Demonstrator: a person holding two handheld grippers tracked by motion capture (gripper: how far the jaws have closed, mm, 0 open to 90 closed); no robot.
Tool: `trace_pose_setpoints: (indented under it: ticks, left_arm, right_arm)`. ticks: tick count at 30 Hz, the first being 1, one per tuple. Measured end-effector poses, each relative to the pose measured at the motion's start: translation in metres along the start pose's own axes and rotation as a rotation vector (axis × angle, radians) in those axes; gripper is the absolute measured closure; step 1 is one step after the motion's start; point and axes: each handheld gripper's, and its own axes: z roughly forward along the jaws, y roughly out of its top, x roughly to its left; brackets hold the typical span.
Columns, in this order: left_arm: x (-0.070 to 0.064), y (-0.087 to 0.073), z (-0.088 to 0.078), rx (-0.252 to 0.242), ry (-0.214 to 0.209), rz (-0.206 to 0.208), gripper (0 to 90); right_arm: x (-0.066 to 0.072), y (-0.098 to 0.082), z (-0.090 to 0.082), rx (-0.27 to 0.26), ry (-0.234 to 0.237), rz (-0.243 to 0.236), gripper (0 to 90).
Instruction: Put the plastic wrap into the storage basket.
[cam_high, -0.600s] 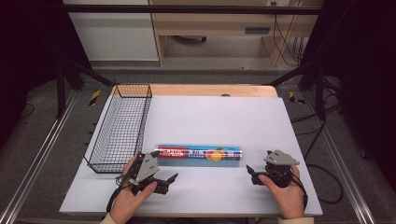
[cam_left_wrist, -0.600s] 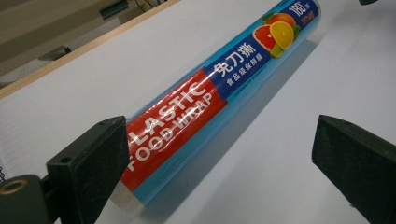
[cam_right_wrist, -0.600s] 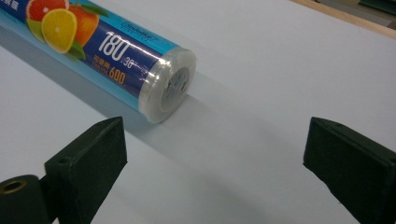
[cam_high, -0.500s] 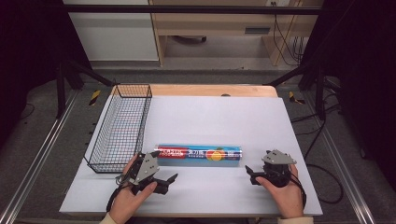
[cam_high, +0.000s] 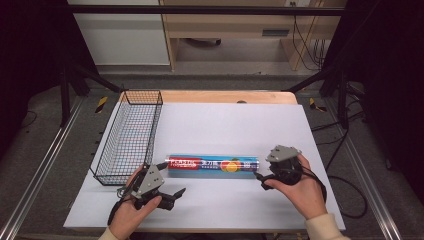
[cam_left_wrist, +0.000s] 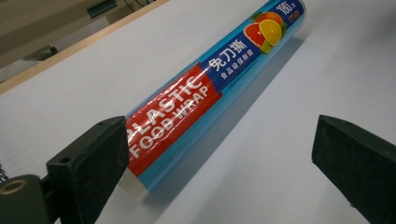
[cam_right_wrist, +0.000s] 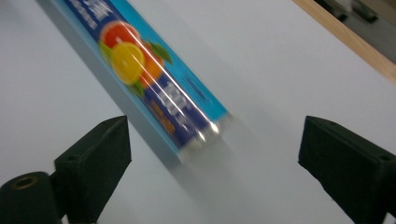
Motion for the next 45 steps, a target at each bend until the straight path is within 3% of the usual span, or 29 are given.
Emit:
trace_pose_setpoints:
  ticks: [2, 4, 7, 10, 14, 15, 21, 27, 34, 41, 45]
  left_arm:
    - [0.003, -0.001, 0.0, 0.003, -0.007, -0.014, 4.1]
    - [0.006, -0.001, 0.001, 0.0, -0.017, -0.03, 4.1]
    - [0.007, 0.001, 0.003, -0.019, -0.035, -0.014, 4.1]
    - [0.007, 0.001, 0.003, -0.018, -0.048, -0.025, 4.1]
    - [0.006, 0.001, 0.003, -0.015, -0.048, -0.009, 4.1]
    - [0.005, 0.001, 0.002, -0.015, -0.043, -0.005, 4.1]
    - [0.002, -0.001, 0.0, 0.0, -0.011, 0.003, 4.1]
    - [-0.001, -0.001, -0.002, 0.01, 0.003, 0.019, 4.1]
    - [-0.001, -0.001, 0.0, 0.009, -0.016, 0.017, 4.1]
    - [0.0, 0.001, -0.001, 0.014, -0.023, 0.009, 4.2]
    - [0.0, 0.003, -0.001, 0.019, -0.029, 0.019, 4.2]
  right_arm:
    - [-0.002, 0.018, 0.005, -0.001, 0.054, -0.067, 6.7]
    - [-0.003, 0.033, 0.013, -0.001, 0.075, -0.126, 6.0]
    - [-0.007, 0.049, 0.03, 0.012, 0.149, -0.158, 5.8]
    - [-0.007, 0.061, 0.05, 0.043, 0.198, -0.219, 7.9]
    - [-0.004, 0.065, 0.064, 0.063, 0.233, -0.261, 11.6]
    - [-0.003, 0.068, 0.077, 0.084, 0.276, -0.283, 11.4]
    - [0.003, 0.066, 0.096, 0.111, 0.344, -0.323, 13.2]
    - [0.017, 0.066, 0.101, 0.134, 0.358, -0.351, 12.4]
    - [0.015, 0.064, 0.111, 0.177, 0.38, -0.363, 14.7]
    - [0.015, 0.056, 0.125, 0.244, 0.439, -0.392, 23.8]
    - [0.013, 0.057, 0.128, 0.254, 0.441, -0.372, 27.0]
